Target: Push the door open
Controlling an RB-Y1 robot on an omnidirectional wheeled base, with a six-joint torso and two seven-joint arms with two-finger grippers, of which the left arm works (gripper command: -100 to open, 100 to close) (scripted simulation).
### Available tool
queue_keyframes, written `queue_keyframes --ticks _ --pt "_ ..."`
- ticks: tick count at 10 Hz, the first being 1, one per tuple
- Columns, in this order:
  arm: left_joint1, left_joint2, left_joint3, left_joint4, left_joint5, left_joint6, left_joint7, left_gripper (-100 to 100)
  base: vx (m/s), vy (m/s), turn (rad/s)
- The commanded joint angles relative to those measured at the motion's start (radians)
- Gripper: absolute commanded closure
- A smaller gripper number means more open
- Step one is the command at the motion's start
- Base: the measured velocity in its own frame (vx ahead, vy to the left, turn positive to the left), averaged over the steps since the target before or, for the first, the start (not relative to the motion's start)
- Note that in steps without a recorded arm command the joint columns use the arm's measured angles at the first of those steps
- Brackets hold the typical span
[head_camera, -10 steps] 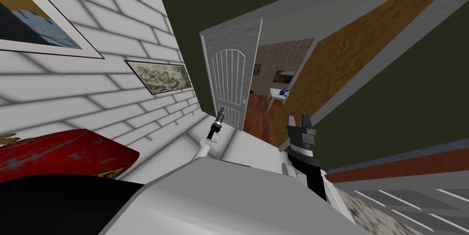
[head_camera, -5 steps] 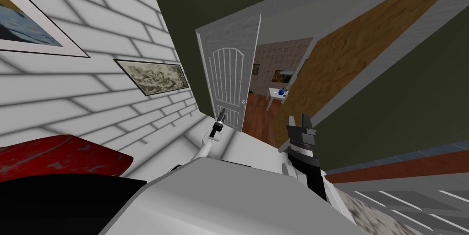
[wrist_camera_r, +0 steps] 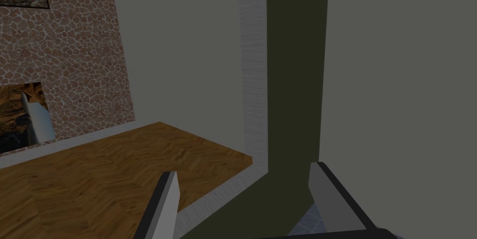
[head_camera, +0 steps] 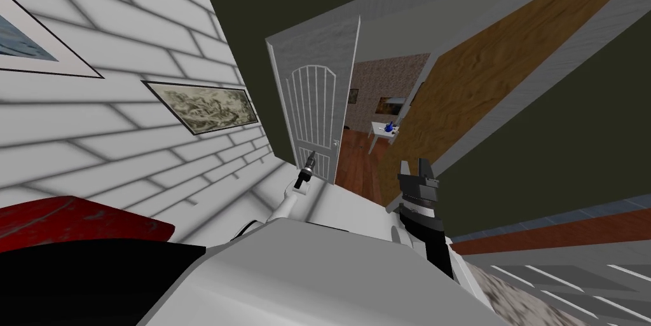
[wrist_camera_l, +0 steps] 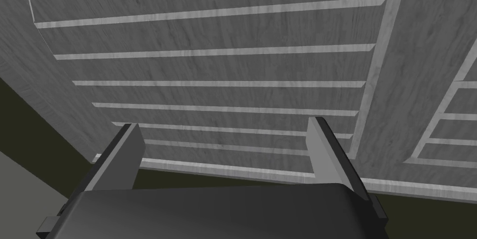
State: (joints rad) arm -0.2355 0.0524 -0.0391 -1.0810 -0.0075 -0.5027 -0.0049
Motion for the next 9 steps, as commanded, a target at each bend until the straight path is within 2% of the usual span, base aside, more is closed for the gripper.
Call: queue_keyframes --ticks 1,3,4,9 --pt "-0.029 -0.004 -0.001 0.050 -0.001 0.000 0.007 -100 0.071 0.008 -0.056" --pt "-0.068 -0.011 -0.002 0.111 -0.002 0.003 0.015 -100 0.102 0.005 -0.050" --pt "-0.068 -0.011 -0.002 0.117 -0.002 0.003 0.015 -100 0.079 -0.004 -0.014" --pt "-0.155 -0.031 -0.004 0.264 -0.004 0.007 0.034 -100 0.082 -0.002 -0.041"
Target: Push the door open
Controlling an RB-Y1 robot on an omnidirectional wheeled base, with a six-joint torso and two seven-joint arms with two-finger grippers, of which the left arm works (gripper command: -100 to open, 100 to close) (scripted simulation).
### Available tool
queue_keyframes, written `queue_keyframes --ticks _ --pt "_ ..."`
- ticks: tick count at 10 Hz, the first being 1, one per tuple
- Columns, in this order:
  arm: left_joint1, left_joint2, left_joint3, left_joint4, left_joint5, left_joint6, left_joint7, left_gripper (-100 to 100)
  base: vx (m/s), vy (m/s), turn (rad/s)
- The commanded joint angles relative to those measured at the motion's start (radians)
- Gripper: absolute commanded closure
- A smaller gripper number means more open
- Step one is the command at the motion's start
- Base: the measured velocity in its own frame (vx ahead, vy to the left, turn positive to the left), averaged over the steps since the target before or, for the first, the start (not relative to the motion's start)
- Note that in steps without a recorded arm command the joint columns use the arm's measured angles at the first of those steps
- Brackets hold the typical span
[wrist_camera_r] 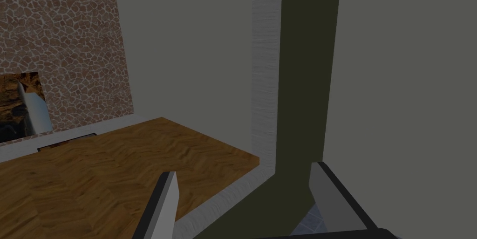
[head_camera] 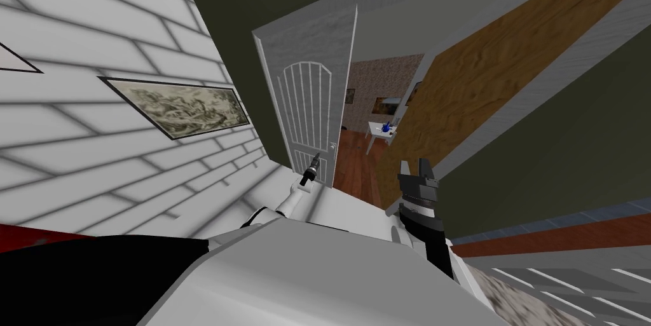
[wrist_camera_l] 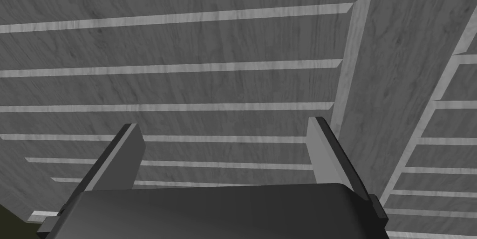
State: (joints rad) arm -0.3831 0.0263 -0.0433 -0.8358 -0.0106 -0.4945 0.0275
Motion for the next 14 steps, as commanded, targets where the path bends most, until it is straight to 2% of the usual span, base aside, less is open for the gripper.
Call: queue_keyframes --ticks 1,4,5,8,9,10,11,13,14 --pt "-0.024 -0.009 -0.001 0.046 -0.001 0.000 0.005 -100 0.075 0.008 -0.037" --pt "-0.065 -0.021 -0.002 0.114 -0.002 0.002 0.013 -100 0.082 0.005 -0.034" --pt "-0.089 -0.029 -0.002 0.154 -0.003 0.004 0.018 -100 0.092 0.017 -0.050" --pt "-0.116 -0.040 -0.003 0.200 -0.003 0.005 0.024 -100 0.072 0.001 -0.025" --pt "-0.137 -0.049 -0.003 0.235 -0.004 0.006 0.028 -100 0.085 -0.003 -0.048" --pt "-0.140 -0.043 0.000 0.244 -0.002 -0.009 0.025 -100 0.043 -0.001 -0.011" --pt "-0.143 -0.016 0.003 0.250 -0.001 -0.011 0.026 -100 0.112 -0.036 -0.028" --pt "-0.143 0.000 0.006 0.252 0.000 -0.012 0.024 -100 0.179 -0.032 -0.021" --pt "-0.143 0.000 0.006 0.252 0.000 -0.012 0.024 -100 0.127 -0.026 -0.008"
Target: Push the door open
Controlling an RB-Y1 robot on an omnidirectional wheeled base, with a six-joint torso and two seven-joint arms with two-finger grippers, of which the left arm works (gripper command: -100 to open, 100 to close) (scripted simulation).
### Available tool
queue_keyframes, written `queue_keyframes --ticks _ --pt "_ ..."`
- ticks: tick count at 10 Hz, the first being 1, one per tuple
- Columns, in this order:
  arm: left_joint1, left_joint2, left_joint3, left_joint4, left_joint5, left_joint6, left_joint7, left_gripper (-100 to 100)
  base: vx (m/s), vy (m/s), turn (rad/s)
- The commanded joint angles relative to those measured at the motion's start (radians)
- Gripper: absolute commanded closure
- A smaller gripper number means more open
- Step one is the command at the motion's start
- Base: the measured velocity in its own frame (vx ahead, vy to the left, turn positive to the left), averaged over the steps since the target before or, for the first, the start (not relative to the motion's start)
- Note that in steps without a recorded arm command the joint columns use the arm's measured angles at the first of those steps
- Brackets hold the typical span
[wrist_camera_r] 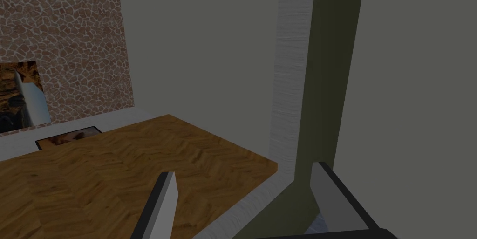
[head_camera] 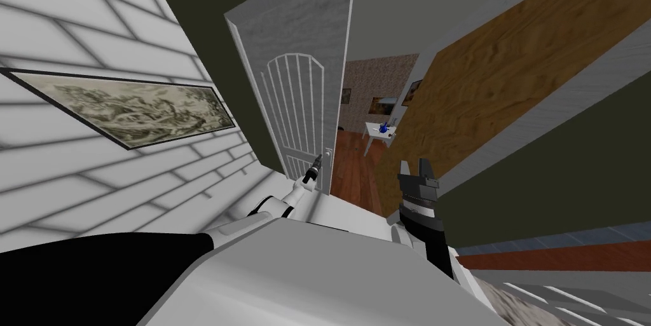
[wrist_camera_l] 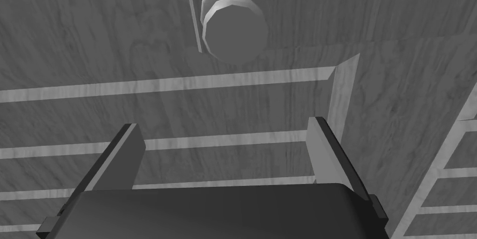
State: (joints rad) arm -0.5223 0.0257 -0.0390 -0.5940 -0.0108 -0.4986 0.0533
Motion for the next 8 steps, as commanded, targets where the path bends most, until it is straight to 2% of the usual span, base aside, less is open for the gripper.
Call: queue_keyframes --ticks 1,3,5,6,7,8 --pt "-0.004 0.005 0.004 0.011 0.002 -0.008 -0.002 -100 0.154 -0.036 -0.021" --pt "-0.004 -0.002 0.008 0.012 0.003 -0.009 -0.004 -100 0.204 -0.044 -0.024" --pt "-0.004 -0.023 0.011 0.014 0.004 -0.010 -0.005 -100 0.177 -0.040 -0.022" --pt "0.003 -0.016 0.008 -0.002 0.003 -0.001 -0.004 -100 0.073 -0.019 -0.002" --pt "0.003 -0.016 0.008 -0.002 0.003 -0.001 -0.004 100 -0.008 0.002 0.005" --pt "0.003 -0.016 0.008 -0.002 0.003 -0.001 -0.004 100 -0.019 0.008 -0.009"
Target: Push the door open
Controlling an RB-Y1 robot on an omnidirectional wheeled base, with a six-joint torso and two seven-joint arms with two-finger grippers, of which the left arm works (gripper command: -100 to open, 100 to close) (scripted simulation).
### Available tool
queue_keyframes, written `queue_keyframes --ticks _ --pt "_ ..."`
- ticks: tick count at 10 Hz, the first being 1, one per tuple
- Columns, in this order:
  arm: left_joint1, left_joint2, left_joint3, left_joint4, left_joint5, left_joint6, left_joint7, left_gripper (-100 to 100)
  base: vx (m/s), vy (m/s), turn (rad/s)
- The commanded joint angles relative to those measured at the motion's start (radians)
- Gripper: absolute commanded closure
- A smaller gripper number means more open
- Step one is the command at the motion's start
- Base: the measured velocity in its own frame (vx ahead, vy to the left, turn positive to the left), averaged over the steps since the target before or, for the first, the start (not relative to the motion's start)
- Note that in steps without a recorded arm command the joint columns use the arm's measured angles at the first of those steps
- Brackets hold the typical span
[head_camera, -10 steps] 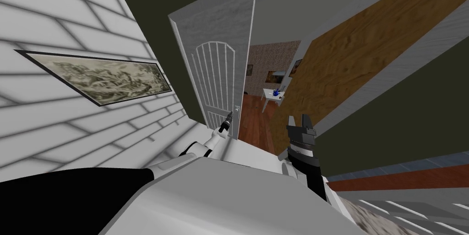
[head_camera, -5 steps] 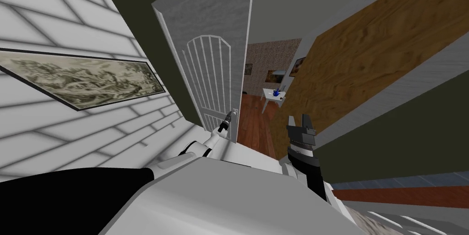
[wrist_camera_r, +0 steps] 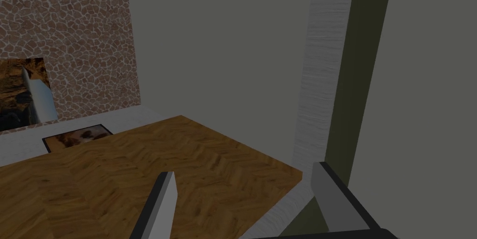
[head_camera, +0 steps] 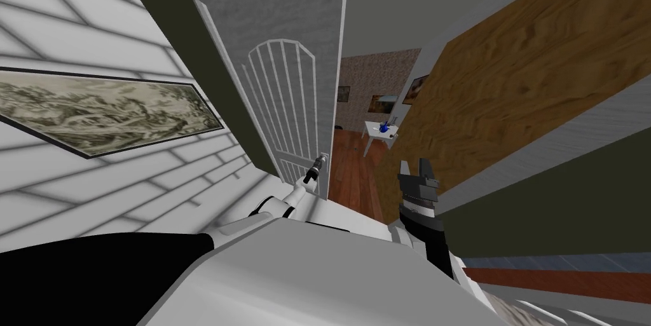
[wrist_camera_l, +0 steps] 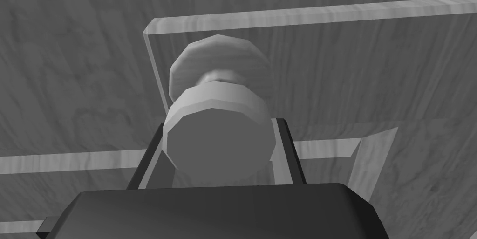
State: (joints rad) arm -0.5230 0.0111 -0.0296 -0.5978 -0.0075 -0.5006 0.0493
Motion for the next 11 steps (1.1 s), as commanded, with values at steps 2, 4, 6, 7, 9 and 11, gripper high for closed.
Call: queue_keyframes --ticks 2,4,6,7,9,11 --pt "0.004 -0.001 -0.001 0.002 0.000 0.001 0.000 100 -0.005 0.004 -0.006" --pt "0.004 -0.001 -0.001 0.002 0.000 0.001 0.000 100 0.000 0.000 0.000" --pt "0.000 0.011 0.011 0.000 0.004 0.001 -0.004 100 0.119 -0.058 0.020" --pt "0.001 0.016 0.017 0.000 0.006 0.001 -0.006 100 0.162 -0.087 0.035" --pt "0.002 0.028 0.033 0.001 0.012 0.002 -0.012 100 0.179 -0.089 0.042" --pt "0.004 0.040 0.052 0.002 0.020 0.003 -0.018 100 0.207 -0.125 0.064"
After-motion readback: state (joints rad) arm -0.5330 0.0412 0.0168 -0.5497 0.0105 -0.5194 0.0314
